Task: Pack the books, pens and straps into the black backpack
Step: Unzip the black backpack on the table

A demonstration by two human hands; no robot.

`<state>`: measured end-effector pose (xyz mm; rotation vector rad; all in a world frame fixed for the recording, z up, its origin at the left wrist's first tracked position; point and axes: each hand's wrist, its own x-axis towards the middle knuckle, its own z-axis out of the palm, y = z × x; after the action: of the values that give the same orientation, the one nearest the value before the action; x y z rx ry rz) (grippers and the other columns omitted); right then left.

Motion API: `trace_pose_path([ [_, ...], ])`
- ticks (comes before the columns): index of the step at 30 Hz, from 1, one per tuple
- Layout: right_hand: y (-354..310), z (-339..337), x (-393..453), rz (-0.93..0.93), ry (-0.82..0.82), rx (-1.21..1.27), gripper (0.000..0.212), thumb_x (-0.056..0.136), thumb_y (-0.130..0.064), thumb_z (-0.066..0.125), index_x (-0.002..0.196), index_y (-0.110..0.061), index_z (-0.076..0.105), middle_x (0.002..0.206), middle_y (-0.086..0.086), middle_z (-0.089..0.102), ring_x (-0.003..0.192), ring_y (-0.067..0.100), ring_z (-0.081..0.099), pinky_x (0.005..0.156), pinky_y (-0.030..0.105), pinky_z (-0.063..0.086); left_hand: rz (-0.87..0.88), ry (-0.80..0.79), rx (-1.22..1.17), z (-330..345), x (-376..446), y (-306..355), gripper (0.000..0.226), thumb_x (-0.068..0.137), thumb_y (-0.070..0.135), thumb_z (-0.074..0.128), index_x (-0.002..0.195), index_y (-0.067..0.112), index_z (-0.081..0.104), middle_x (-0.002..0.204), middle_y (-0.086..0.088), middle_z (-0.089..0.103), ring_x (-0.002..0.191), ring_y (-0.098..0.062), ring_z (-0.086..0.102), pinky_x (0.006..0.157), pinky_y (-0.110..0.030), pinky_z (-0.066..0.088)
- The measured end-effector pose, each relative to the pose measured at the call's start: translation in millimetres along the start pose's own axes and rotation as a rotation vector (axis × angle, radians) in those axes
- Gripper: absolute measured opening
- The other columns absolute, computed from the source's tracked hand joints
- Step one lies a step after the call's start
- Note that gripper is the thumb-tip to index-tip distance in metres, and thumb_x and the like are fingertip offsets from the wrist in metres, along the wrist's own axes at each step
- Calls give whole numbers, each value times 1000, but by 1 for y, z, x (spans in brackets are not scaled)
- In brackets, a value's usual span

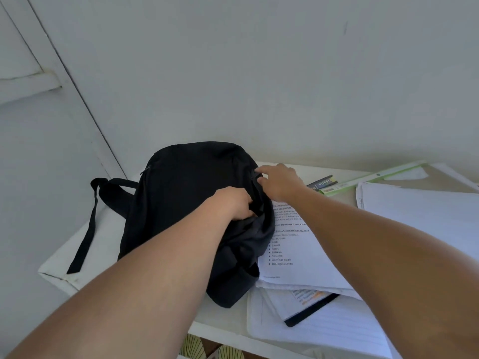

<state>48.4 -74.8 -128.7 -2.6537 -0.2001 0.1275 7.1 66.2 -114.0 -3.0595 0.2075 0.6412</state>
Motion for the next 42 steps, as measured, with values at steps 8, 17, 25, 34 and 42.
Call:
trace_pose_path([
  [8,8,23,35,64,-130,-166,50,103,-23,44,148,-44,47,146,13,39,131,40,46,100,45,45,30,24,78,4,9,1,39,101,43,53,135,27,64,125,-1,67,113,-25,61,79,-31,42],
  [17,6,34,36,-2,23,-181,27,101,-16,51,126,-25,54,127,11,44,110,36,56,82,41,44,21,20,48,7,6,1,40,101,43,54,138,28,61,129,-3,66,117,-27,60,89,-35,48],
  [25,12,14,17,-160,290,115,11,104,-21,56,104,-17,66,103,4,54,89,28,56,74,33,38,-256,135,-436,-9,-4,4,52,86,54,45,110,16,70,99,-6,73,88,-29,69,79,-34,56],
  [34,5,3,-14,-225,326,202,20,105,-15,54,111,-16,73,110,4,53,89,28,59,78,34,46,-425,165,-1221,-41,23,18,24,97,35,65,88,13,63,80,-1,64,50,-9,49,45,-19,40],
  [42,19,0,-43,-261,315,180,21,108,-18,51,113,-16,71,110,2,53,86,25,60,82,37,52,-438,263,-1102,-32,39,15,17,87,24,70,87,6,69,88,-11,74,64,-17,60,63,-25,50],
])
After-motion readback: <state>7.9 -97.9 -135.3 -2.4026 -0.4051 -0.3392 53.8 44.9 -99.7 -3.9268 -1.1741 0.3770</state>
